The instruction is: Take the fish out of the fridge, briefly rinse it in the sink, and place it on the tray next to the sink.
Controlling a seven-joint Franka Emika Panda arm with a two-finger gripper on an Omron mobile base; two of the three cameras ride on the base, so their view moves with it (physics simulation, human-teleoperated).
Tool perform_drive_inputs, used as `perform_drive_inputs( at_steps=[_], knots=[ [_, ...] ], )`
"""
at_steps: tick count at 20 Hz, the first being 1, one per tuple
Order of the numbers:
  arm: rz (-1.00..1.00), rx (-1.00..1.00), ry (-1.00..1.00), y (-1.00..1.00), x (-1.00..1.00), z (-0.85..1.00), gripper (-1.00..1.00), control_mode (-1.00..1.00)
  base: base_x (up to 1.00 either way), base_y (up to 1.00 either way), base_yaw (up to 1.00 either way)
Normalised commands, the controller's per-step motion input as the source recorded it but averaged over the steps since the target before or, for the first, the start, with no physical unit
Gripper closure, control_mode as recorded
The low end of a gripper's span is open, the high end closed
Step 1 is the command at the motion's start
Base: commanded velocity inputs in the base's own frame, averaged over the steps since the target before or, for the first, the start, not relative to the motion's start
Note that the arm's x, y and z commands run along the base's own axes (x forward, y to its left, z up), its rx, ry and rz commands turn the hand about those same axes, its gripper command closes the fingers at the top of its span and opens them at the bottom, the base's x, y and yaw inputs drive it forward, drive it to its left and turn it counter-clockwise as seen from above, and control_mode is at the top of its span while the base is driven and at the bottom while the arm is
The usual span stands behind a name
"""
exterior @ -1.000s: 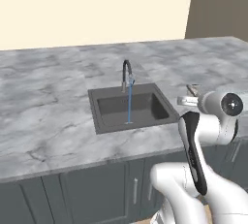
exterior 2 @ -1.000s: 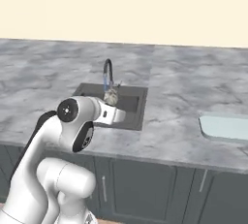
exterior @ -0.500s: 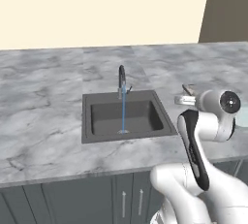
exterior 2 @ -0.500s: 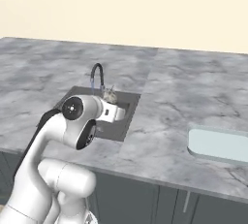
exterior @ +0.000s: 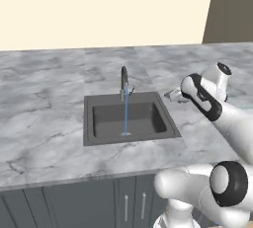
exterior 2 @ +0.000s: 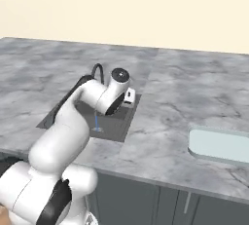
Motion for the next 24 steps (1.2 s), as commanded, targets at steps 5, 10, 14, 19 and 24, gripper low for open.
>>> perform_drive_inputs(
  at_steps=[5, 10, 14, 19, 24],
  knots=[
    [0.46, 0.02, 0.41, 0.07, 0.7, -0.65, 1.0, -1.0, 0.0, 0.0, 0.0],
    [0.29, 0.09, 0.35, 0.2, 0.78, -0.76, 1.0, -1.0, 0.0, 0.0, 0.0],
    [0.16, 0.06, 0.12, 0.38, 0.21, -0.19, 1.0, -1.0, 0.0, 0.0, 0.0],
    [0.06, 0.17, 0.02, 0.38, 0.31, -0.24, 1.0, -1.0, 0.0, 0.0, 0.0],
    [0.04, 0.17, 0.0, 0.52, 0.43, -0.25, 1.0, -1.0, 0.0, 0.0, 0.0]
  ],
)
